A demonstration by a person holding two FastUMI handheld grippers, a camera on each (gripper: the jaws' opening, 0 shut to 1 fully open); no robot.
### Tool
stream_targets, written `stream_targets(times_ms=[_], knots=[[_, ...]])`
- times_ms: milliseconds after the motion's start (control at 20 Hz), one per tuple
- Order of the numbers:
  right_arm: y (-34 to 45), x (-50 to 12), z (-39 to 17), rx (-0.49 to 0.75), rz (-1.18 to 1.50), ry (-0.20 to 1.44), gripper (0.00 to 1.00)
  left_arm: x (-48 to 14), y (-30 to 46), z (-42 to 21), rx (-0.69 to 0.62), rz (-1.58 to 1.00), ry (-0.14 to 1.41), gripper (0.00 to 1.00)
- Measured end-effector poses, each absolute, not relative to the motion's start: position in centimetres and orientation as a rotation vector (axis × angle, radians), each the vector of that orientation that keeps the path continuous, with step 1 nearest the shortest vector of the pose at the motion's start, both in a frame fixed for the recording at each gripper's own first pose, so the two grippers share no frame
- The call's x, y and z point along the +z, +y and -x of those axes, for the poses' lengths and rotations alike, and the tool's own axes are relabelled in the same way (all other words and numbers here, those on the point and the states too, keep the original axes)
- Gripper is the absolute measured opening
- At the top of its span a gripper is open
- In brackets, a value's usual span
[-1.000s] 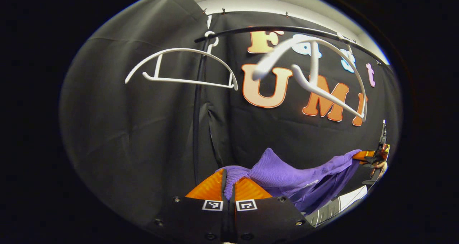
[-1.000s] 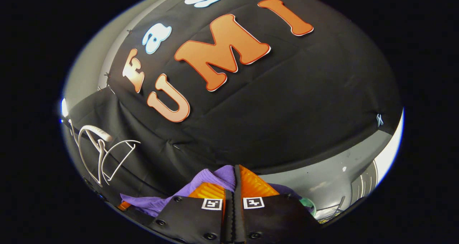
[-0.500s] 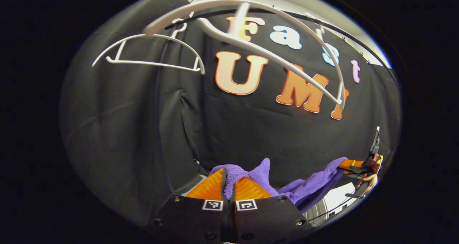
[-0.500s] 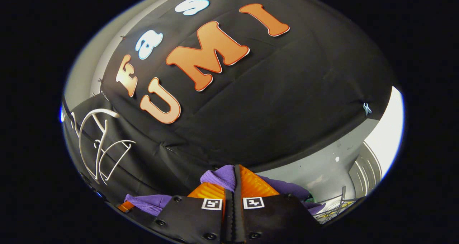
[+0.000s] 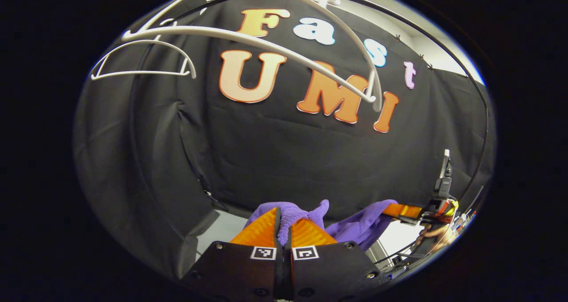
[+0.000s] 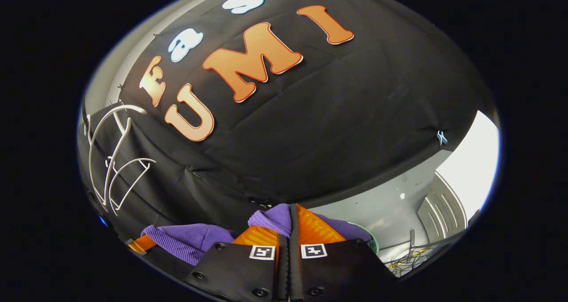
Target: Grasp the clothes on the hanger with both hands and then place them into the laundry hamper below.
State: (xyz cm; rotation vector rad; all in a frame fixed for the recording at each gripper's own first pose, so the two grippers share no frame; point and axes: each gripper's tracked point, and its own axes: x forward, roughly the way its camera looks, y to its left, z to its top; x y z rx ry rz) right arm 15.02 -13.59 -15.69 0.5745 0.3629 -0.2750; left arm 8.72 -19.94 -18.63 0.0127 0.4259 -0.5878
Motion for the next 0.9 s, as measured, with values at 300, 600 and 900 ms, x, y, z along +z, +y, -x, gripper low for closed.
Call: stream_targets(times_ms=[300,600,900], knots=[[-9.9,-16.8,-14.6,-0.269,-0.461,0.396,0.08,-21.2,-22.8,-7.8,-0.658,-0.025,0.467,0.00],[-8.4,-22.3,-13.6,-0.291,-0.411,0.497,0.08,-25.6,-23.5,-6.8,-0.650,-0.080,0.607,0.00],[-8.4,-30.6,-12.5,-0.356,-0.376,0.649,0.08,-28.7,-23.0,-5.9,-0.612,-0.195,0.786,0.00]])
